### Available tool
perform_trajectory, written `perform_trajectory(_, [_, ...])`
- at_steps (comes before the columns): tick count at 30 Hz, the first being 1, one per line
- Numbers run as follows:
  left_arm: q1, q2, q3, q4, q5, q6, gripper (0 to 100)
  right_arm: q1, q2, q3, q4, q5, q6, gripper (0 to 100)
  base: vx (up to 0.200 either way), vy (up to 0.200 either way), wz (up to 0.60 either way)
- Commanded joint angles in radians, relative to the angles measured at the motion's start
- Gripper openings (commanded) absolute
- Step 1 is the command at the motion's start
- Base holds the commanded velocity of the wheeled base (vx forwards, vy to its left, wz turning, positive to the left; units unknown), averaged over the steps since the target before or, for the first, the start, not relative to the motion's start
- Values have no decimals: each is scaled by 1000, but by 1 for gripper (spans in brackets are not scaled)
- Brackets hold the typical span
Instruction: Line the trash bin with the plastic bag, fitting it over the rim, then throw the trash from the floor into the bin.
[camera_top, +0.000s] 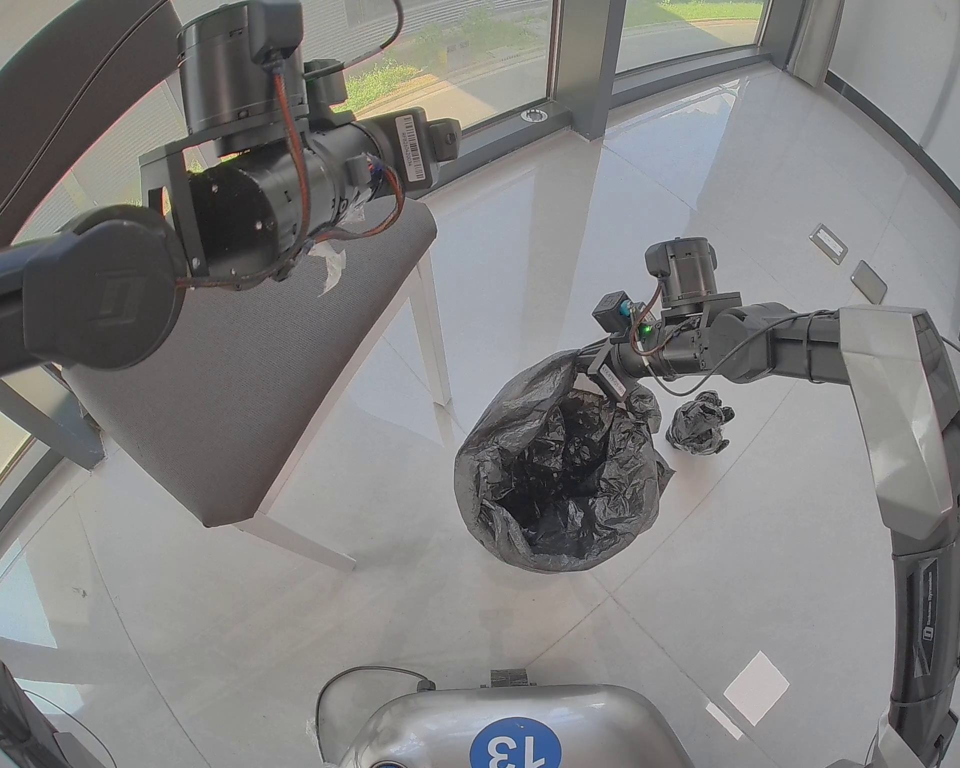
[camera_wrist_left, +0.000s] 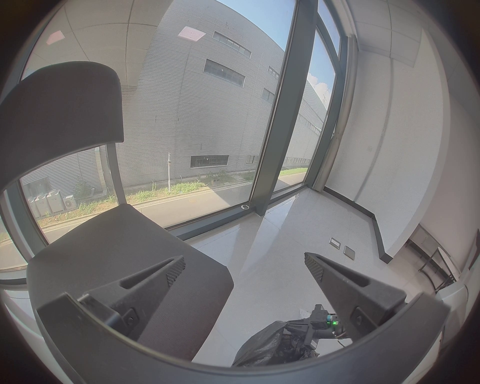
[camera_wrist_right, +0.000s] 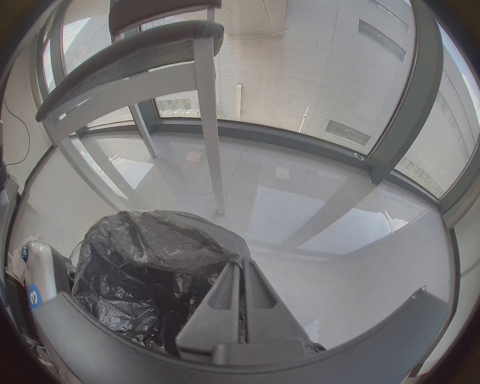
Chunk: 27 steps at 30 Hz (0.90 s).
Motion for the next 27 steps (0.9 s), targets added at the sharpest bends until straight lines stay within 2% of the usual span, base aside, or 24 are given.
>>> perform_trajectory(1, [-6, -36, 38, -2, 4, -4, 100, -1, 66, -24, 8, 1, 11, 0, 0, 0, 0])
perform_trajectory(6, [-6, -53, 61, -13, 5, -4, 100, 2, 72, -24, 21, 3, 14, 0, 0, 0, 0])
perform_trajectory(7, [-6, -55, 64, -20, 5, -2, 100, 4, 70, -24, 23, 1, 14, 100, 0, 0, 0])
perform_trajectory(23, [-22, -105, 124, -31, 8, -2, 100, 13, -77, -24, 121, 1, 48, 100, 0, 0, 0])
perform_trajectory(26, [-22, -118, 147, -37, 8, -1, 100, 13, -111, -24, 155, -4, 51, 100, 0, 0, 0])
perform_trajectory(27, [-22, -130, 180, -37, 11, 1, 100, 13, -158, -24, 181, -27, 60, 100, 0, 0, 0])
